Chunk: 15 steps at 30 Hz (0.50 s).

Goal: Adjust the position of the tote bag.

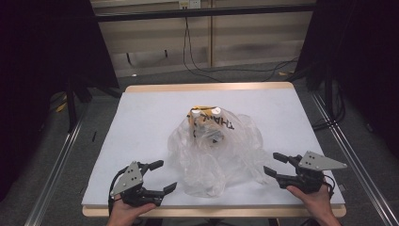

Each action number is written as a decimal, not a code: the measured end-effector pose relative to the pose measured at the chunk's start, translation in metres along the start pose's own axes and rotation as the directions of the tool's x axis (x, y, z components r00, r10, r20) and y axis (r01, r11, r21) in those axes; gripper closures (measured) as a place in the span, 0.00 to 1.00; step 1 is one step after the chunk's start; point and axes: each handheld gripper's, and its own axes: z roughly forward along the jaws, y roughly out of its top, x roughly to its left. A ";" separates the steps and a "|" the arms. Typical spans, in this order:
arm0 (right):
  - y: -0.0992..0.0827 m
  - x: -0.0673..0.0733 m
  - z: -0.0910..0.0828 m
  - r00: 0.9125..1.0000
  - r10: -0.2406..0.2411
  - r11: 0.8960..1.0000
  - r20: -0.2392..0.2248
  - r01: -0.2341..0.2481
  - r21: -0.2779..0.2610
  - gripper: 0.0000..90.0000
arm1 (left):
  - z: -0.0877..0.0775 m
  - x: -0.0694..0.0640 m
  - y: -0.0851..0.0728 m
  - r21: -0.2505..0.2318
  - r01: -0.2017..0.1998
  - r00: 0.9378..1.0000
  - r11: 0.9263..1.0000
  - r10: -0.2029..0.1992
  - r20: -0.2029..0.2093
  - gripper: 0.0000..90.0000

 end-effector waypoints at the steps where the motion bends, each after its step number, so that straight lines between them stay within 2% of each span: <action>1: 0.000 0.001 0.000 1.000 0.004 1.000 -0.006 -0.004 0.004 0.44 | 0.003 -0.001 0.000 -0.011 0.021 1.000 1.000 -0.021 0.017 0.21; 4: 0.001 0.002 0.001 1.000 0.001 1.000 -0.022 -0.001 0.009 0.46 | 0.009 -0.002 0.004 -0.001 0.011 0.999 1.000 -0.011 0.035 0.24; 5: 0.001 0.003 0.003 0.999 -0.006 1.000 -0.035 0.007 0.020 0.47 | 0.013 -0.004 0.008 -0.012 -0.002 0.999 1.000 0.003 0.050 0.25; 9: 0.004 0.006 0.005 0.998 -0.021 0.999 -0.052 0.023 0.028 0.49 | 0.022 -0.010 0.020 -0.038 -0.009 0.997 0.999 0.012 0.077 0.28; 10: 0.004 0.007 0.006 0.998 -0.025 0.999 -0.056 0.027 0.029 0.50 | 0.025 -0.011 0.023 -0.042 -0.024 0.996 0.999 0.027 0.088 0.29; 15: 0.005 0.008 0.010 0.997 -0.030 0.999 -0.077 0.034 0.040 0.52 | 0.047 -0.023 0.033 -0.033 -0.039 0.986 0.999 0.044 0.158 0.32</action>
